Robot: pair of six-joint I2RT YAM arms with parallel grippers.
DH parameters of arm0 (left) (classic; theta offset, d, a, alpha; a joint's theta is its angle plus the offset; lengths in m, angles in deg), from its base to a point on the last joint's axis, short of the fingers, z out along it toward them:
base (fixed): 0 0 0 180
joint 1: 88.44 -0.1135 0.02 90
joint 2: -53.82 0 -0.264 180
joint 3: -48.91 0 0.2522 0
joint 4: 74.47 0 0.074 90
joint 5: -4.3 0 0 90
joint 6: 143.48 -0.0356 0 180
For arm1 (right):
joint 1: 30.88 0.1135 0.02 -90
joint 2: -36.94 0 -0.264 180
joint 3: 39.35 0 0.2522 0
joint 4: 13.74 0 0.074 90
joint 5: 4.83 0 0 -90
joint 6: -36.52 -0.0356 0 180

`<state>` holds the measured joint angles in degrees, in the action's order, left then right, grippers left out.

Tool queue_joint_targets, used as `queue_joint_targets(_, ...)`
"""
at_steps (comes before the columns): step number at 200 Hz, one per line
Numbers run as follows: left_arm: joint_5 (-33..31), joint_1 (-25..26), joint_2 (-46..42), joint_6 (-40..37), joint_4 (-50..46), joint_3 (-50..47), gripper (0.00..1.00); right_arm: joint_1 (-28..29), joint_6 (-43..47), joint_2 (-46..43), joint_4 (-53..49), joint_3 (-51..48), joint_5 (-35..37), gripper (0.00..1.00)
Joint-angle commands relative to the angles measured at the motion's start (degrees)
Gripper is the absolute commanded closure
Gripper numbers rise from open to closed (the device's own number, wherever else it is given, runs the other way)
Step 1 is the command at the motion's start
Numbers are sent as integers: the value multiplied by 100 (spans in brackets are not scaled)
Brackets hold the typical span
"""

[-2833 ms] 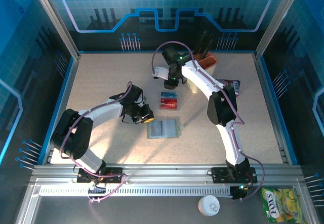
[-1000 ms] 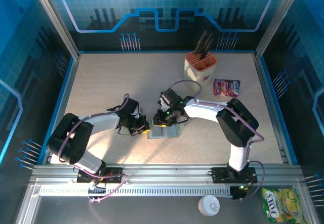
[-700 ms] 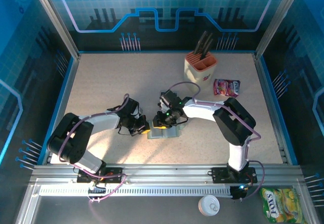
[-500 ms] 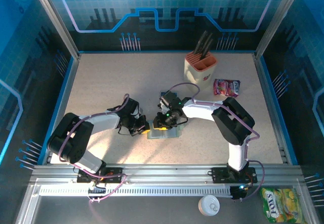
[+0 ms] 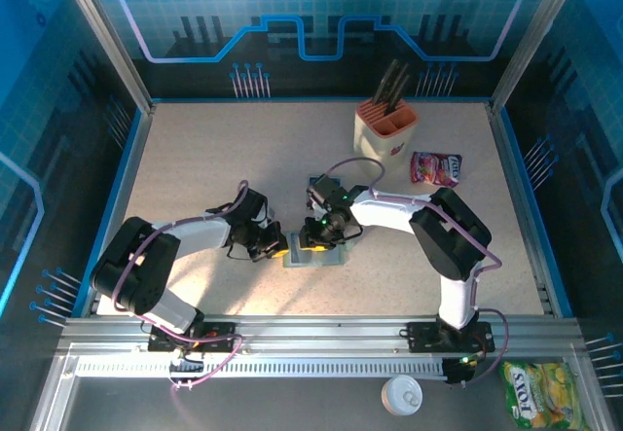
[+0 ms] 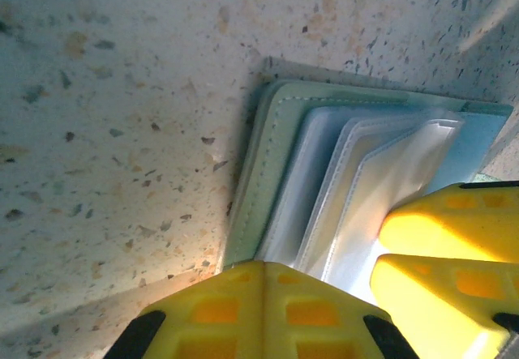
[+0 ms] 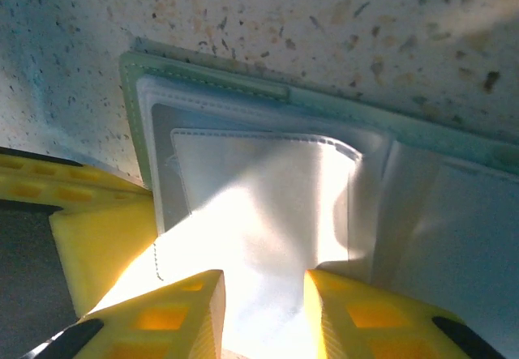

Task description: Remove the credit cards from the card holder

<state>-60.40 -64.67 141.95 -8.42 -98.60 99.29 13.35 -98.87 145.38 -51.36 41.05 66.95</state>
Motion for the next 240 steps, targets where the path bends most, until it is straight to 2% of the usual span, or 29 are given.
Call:
queue_joint_targets(1, -34, -47, -5, -34, -284, -39, 100, 46, 63, -193, -186, -83, 161, 66)
queue_joint_targets(46, -70, -40, -7, -9, -314, -23, 100, -96, 7, -301, 305, -354, -14, 66)
queue_joint_targets(97, -70, -44, -26, -28, -424, 31, 100, -268, -247, -416, 1343, -884, -458, 67)
queue_joint_targets(145, -165, -46, -320, -22, -656, 224, 100, -358, -452, -467, 1894, -1244, -595, 67)
queue_joint_targets(190, -85, -36, -749, 112, -656, 448, 92, -405, -512, -476, 2169, -1445, -660, 67)
queue_joint_targets(216, 322, -17, -588, 231, -362, 520, 82, -448, -596, -487, 2387, -1590, -724, 67)
queue_joint_targets(240, 391, 30, -337, 273, -249, 545, 80, -509, -681, -465, 2602, -1779, -793, 67)
